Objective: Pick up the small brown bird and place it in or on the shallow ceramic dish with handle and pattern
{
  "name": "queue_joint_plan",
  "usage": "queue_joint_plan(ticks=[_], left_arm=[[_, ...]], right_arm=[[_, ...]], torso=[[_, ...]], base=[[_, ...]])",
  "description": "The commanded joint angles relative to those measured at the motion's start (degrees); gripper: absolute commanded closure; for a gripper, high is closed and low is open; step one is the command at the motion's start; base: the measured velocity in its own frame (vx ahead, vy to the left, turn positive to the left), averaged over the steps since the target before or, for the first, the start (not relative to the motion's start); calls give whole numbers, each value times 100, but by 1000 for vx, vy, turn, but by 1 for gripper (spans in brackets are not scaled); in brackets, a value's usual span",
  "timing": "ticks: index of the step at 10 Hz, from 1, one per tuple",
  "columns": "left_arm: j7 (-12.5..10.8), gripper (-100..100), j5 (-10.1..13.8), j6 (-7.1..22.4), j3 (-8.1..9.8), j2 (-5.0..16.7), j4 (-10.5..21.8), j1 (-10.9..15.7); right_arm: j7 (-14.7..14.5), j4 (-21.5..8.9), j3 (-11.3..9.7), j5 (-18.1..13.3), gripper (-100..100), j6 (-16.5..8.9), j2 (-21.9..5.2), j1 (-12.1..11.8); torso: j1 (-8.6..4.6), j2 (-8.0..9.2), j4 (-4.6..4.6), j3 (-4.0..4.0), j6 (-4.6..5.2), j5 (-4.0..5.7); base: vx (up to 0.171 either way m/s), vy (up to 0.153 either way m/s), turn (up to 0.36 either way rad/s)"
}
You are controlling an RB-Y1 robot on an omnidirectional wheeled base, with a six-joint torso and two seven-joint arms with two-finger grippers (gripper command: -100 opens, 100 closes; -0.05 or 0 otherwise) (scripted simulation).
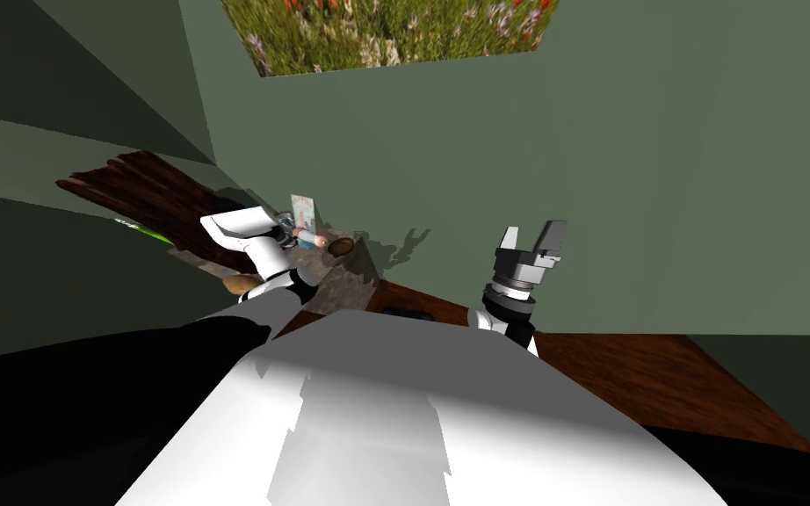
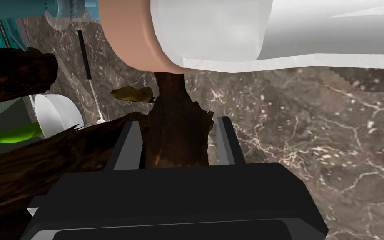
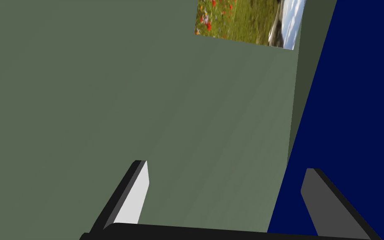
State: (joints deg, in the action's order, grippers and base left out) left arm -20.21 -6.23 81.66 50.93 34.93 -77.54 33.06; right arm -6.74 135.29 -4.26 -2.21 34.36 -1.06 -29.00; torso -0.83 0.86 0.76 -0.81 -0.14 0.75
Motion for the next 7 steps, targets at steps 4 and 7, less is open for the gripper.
queue_joint_plan(ticks=[4, 7], left_arm=[[-252, 100, 110, 307, 475, 50, -72, 141], [-355, 100, -117, 613, 671, -168, -136, -37]], right_arm=[[0, 0, -1, 0, 0, 0, 1, -1], [0, 1, 0, 0, 0, 1, 0, -2]], torso=[[-28, -46, -18, 30, 1, -12], [29, -88, -35, 59, 6, -37]], base=[[71, -139, -41], [144, -54, -52]])
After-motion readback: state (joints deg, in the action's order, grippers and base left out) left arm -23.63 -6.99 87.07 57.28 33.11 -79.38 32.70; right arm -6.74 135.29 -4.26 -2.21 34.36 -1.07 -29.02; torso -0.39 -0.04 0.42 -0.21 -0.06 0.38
